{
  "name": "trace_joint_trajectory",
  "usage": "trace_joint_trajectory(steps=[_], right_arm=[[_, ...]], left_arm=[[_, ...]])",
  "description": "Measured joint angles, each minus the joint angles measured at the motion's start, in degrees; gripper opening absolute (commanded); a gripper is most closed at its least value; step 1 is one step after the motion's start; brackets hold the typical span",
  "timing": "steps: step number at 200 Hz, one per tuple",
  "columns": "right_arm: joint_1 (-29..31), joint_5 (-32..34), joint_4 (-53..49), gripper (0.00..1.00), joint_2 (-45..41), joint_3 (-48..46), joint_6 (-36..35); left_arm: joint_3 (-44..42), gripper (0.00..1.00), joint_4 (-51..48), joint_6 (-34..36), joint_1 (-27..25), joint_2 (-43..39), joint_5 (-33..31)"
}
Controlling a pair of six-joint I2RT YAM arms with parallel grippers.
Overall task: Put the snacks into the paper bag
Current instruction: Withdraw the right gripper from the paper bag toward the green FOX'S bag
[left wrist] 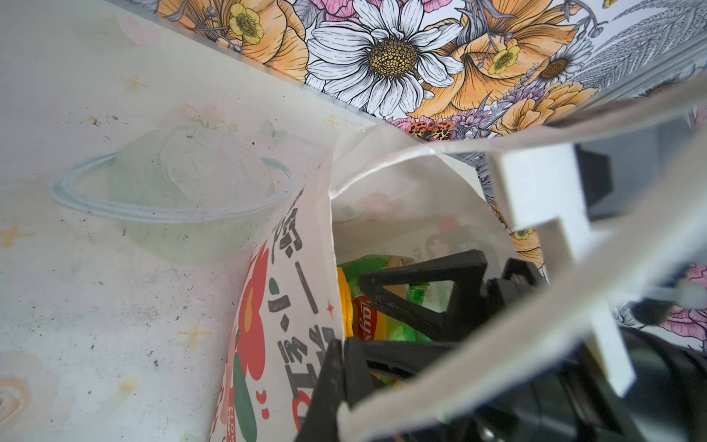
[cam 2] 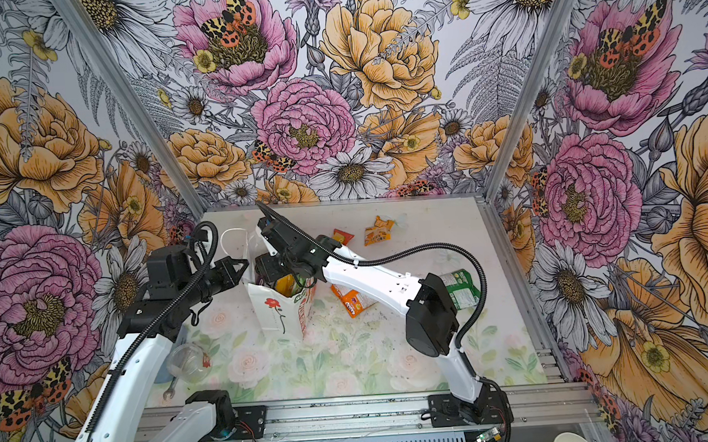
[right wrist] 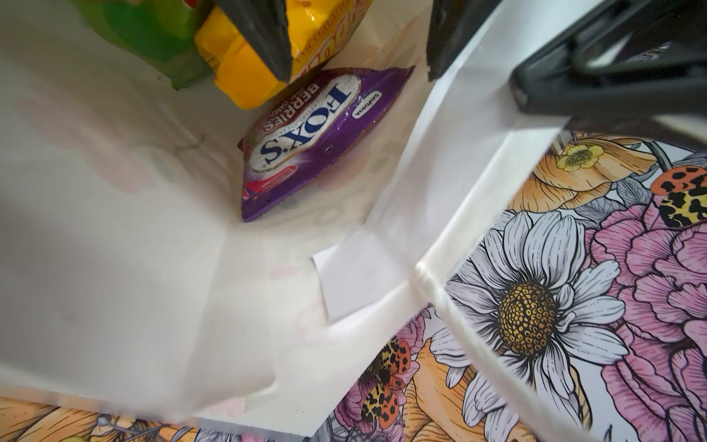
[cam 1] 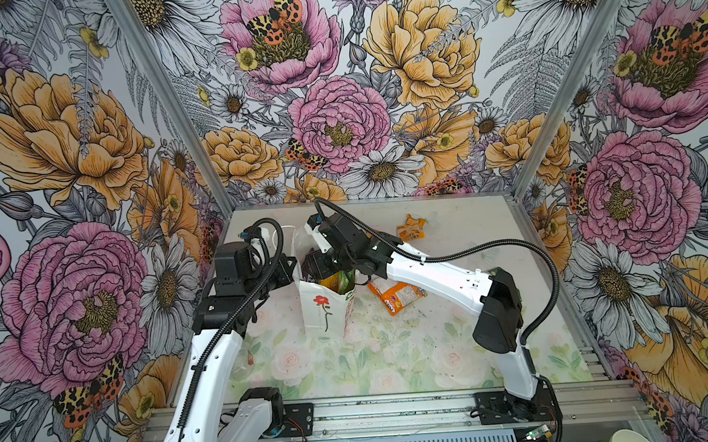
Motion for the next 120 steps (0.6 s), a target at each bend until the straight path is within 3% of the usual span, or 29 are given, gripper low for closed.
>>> trace_joint_trajectory(steps=[34, 68, 120], right_arm=[[-0.50, 0.59, -0.35, 0.64, -4.63, -0.66, -1.09], [-3.41, 1.73, -0.39, 0.66, -14.49, -4.57, -1.49], [-12.09, 7.26, 0.17, 0.69, -33.48, -18.60, -1.31]], left_arm=[[2.62, 0.02, -1.95, -0.44, 0.04, 2.25, -2.58], [4.94, 0.01, -2.82, -0.81, 0.04, 4.59, -4.31], [7.56, 0.01, -4.72, -0.81, 1.14, 7.26, -6.84]])
